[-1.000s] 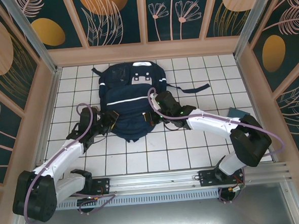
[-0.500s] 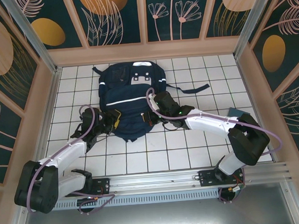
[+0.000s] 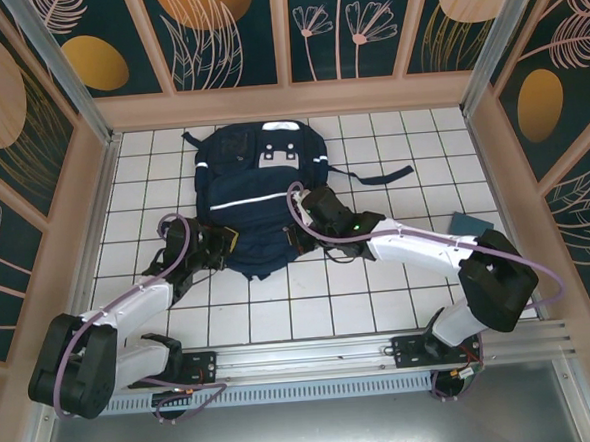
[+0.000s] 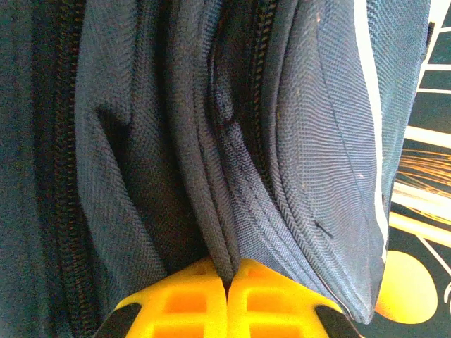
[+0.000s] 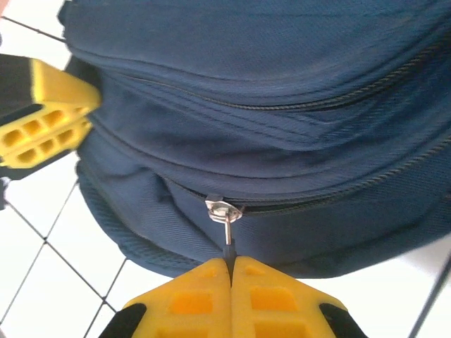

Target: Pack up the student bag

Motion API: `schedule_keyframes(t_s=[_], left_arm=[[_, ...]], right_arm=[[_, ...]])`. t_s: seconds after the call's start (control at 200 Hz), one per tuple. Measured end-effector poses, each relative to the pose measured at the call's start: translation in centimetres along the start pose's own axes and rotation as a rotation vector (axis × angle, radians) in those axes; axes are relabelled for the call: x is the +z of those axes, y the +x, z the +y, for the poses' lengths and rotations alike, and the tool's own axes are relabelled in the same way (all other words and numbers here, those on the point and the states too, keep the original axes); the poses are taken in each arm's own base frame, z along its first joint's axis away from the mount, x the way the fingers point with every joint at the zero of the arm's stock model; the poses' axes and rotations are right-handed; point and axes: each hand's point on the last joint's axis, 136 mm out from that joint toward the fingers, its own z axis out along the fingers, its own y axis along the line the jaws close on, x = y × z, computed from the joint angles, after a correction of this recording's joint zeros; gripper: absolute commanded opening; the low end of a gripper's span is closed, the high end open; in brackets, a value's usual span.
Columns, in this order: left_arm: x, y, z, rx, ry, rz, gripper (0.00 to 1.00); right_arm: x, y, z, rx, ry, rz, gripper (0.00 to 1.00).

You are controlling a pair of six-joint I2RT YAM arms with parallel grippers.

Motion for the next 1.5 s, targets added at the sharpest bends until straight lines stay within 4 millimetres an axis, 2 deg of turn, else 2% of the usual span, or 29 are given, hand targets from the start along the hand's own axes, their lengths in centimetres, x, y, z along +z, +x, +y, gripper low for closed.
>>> schedule_keyframes(t_s=[0.12,0.275,0.46,0.636,1.061,1.236,1.321,1.336,1.381,1.436,1.501], left_arm=[[-0.3,-0.2,0.4,0.002,0.0,-0.02,0.0],[-0.5,-0.2,0.5,0.008,0.005,-0.027,0.0],[-0.9,0.1,-0.2,0.024,0.03,-0.021,0.0],[-1.2,0.1,-0.4,0.03,0.038,-0.029,0.0],[-1.5,0.0,-0.5,0.043,0.05,-0.039,0.0],[-1.5,0.0,-0.3,0.054,0.042,-0.039,0.0],[-1.5,-0.2,0.1,0.062,0.024,-0.048,0.0],[-1.5,-0.3,0.3,0.062,0.018,-0.052,0.05],[-1.5,-0.5,0.6,0.072,0.003,-0.058,0.23],[-1.4,-0.6,0.9,0.083,-0.013,-0.059,0.41],[-1.4,-0.6,0.9,0.105,-0.031,-0.056,0.54]], right_arm=[[-0.3,0.1,-2.5,-0.014,0.121,-0.005,0.0],[-0.8,-0.8,-5.6,-0.014,0.235,-0.037,0.0],[-0.9,-2.4,-7.9,0.0,0.272,-0.068,0.0],[0.4,-4.6,-10.1,0.026,0.307,-0.086,0.0],[2.6,-8.3,-13.0,0.098,0.251,-0.119,0.0],[2.5,-8.9,-13.4,0.143,0.223,-0.136,0.0],[1.8,-10.0,-14.7,0.181,0.254,-0.168,0.0],[1.7,-10.3,-15.1,0.189,0.264,-0.176,0.01],[1.1,-11.1,-16.2,0.217,0.284,-0.2,0.15],[0.5,-11.9,-17.2,0.234,0.301,-0.221,0.29],[0.2,-12.4,-17.4,0.247,0.292,-0.23,0.43]])
